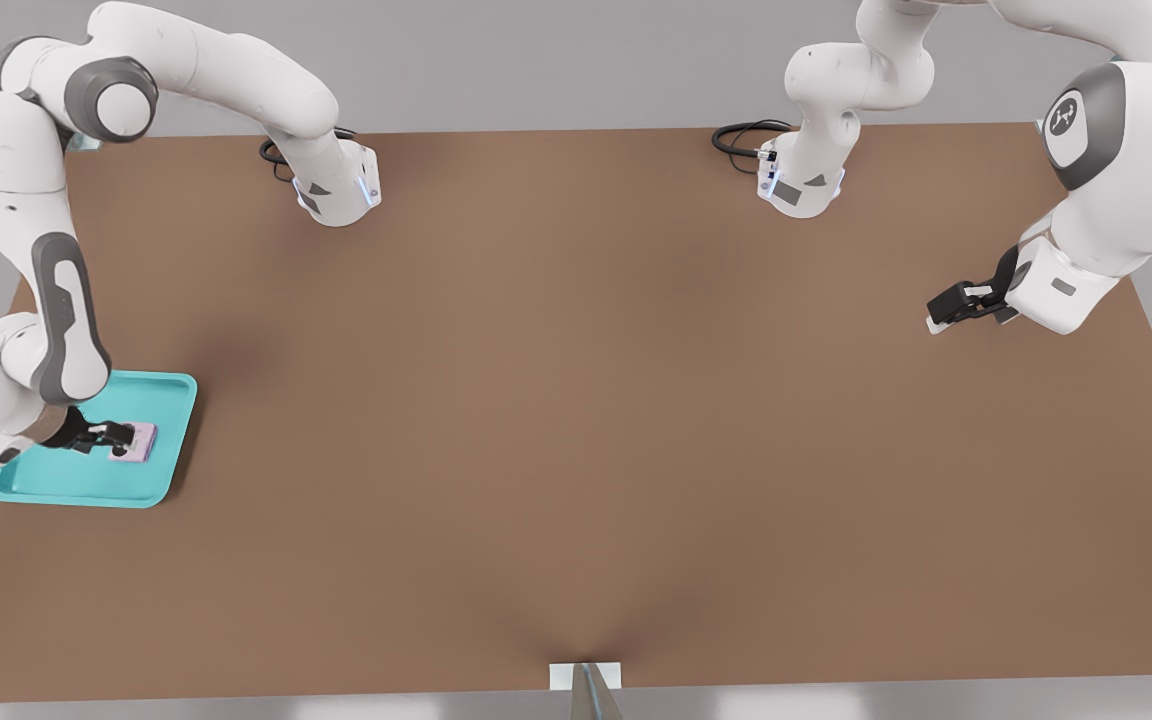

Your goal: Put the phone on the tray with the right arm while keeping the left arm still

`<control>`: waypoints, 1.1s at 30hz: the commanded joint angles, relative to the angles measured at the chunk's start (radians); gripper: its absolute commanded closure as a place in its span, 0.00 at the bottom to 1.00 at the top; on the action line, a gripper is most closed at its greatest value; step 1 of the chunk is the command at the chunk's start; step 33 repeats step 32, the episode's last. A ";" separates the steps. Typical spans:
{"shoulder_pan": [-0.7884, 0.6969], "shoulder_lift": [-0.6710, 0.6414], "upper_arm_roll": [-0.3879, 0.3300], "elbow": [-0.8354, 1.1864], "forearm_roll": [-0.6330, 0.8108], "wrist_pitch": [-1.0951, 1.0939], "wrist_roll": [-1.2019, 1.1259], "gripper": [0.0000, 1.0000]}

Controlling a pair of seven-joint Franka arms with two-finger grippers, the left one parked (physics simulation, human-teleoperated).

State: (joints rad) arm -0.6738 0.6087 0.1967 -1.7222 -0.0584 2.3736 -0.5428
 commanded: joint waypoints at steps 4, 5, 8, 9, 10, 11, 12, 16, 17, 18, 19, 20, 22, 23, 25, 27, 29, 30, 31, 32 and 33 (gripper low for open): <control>0.391 -0.351 -0.108 0.004 -0.003 -0.237 0.118 0.00; 0.451 -0.402 -0.114 0.009 -0.004 -0.309 0.274 0.00; 0.597 -0.440 -0.117 0.213 -0.001 -0.672 0.608 0.00; 0.614 -0.490 -0.103 0.211 -0.001 -0.726 0.624 0.00; 0.637 -0.484 -0.126 0.245 0.000 -0.776 0.621 0.00; 0.661 -0.405 -0.149 0.363 0.002 -0.836 0.613 0.00; 0.690 -0.356 -0.167 0.442 0.003 -0.884 0.607 0.00; 0.721 -0.285 -0.211 0.533 0.031 -0.912 0.592 0.00; 0.721 -0.285 -0.212 0.529 0.031 -0.910 0.592 0.00; 0.721 -0.287 -0.221 0.527 0.031 -0.907 0.590 0.00; 0.721 -0.285 -0.224 0.527 0.031 -0.904 0.590 0.00; 0.721 -0.285 -0.226 0.526 0.031 -0.903 0.590 0.00; 0.721 -0.287 -0.226 0.526 0.031 -0.901 0.590 0.00; 0.721 -0.285 -0.227 0.526 0.031 -0.901 0.590 0.00; 0.721 -0.302 -0.224 0.504 0.031 -0.899 0.590 0.00; 0.704 -0.379 -0.207 0.362 0.029 -0.823 0.590 0.00; 0.704 -0.377 -0.207 0.362 0.029 -0.824 0.590 0.00; 0.704 -0.376 -0.207 0.362 0.029 -0.824 0.590 0.00; 0.704 -0.376 -0.207 0.362 0.029 -0.826 0.590 0.00; 0.704 -0.376 -0.207 0.362 0.028 -0.827 0.590 0.00; 0.704 -0.376 -0.207 0.362 0.028 -0.827 0.590 0.00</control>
